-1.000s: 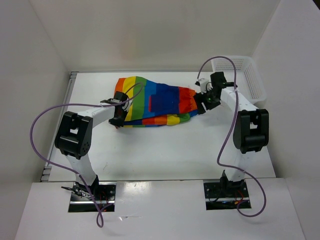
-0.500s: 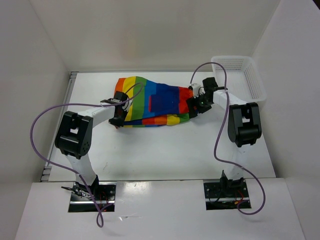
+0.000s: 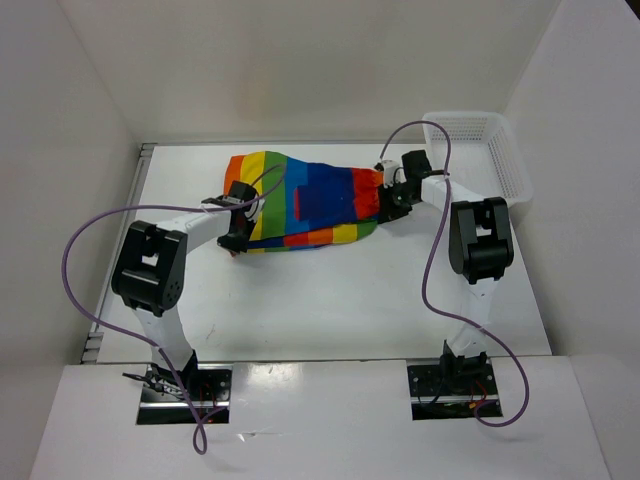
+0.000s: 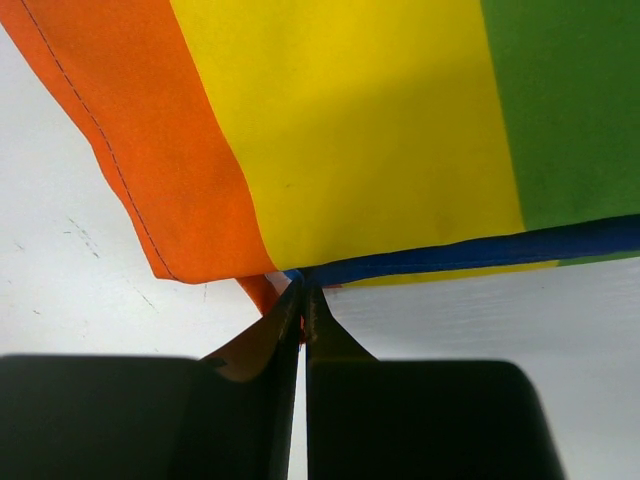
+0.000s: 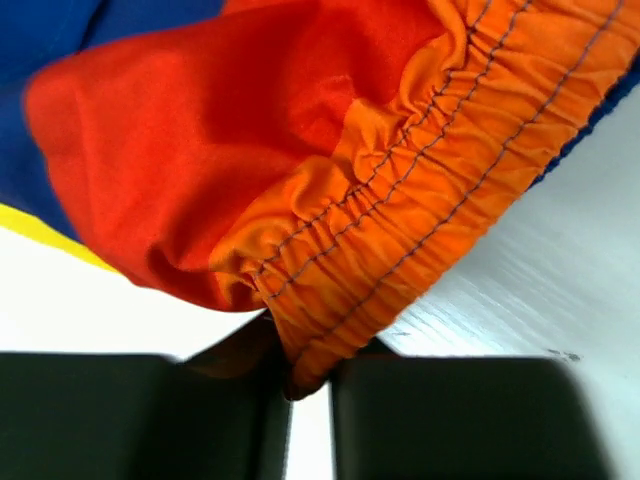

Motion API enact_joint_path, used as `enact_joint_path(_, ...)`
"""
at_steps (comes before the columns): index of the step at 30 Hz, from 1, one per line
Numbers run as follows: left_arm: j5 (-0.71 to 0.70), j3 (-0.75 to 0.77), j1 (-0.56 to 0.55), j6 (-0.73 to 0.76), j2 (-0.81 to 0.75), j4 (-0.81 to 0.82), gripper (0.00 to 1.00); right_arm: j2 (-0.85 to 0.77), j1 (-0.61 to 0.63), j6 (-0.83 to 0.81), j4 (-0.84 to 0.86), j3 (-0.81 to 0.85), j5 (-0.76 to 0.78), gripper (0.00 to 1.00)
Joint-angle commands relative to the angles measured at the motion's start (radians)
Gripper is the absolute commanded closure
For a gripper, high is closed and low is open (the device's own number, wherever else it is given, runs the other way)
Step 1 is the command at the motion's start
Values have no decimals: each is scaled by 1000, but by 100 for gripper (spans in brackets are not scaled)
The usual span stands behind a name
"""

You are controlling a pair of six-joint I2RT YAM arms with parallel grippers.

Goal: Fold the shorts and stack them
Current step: Fold the shorts

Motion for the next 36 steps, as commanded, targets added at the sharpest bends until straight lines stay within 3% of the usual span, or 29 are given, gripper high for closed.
enact_joint_path(1,-8,3,22,3,46,-23,95,3,8,12,14,40,-72,92)
enact_joint_path(3,-8,3,23,3,55,-23,95,-6,8,12,5,62,-118,100)
enact_joint_path(6,-20,3,32,3,55,-14,95,-35,8,-34,-62,123,-231,100)
enact_joint_path(9,-44,12,68,3,55,-13,95,-45,-50,-139,-273,253,-399,100)
enact_joint_path(11,-44,45,88,3,55,-13,95,-33,-81,-224,-461,371,-429,100)
enact_joint_path(16,-54,70,108,3,55,-13,95,7,-104,-446,-801,430,-317,100)
enact_joint_path(24,-54,79,108,3,55,-13,95,0,-93,-466,-802,263,-147,100)
enact_joint_path(30,-12,35,79,3,12,-49,95,0,-75,-591,-802,139,45,100)
enact_joint_path(31,-12,16,46,3,3,-59,90,0,-63,-591,-802,123,61,94)
enact_joint_path(32,-12,-13,30,3,-6,-59,86,-17,-62,-612,-802,94,74,68)
enact_joint_path(35,46,-36,9,3,-44,-105,76,-119,-62,-612,-725,48,85,45)
enact_joint_path(36,61,-36,9,3,-61,-125,73,-153,-53,-612,-684,33,85,11)
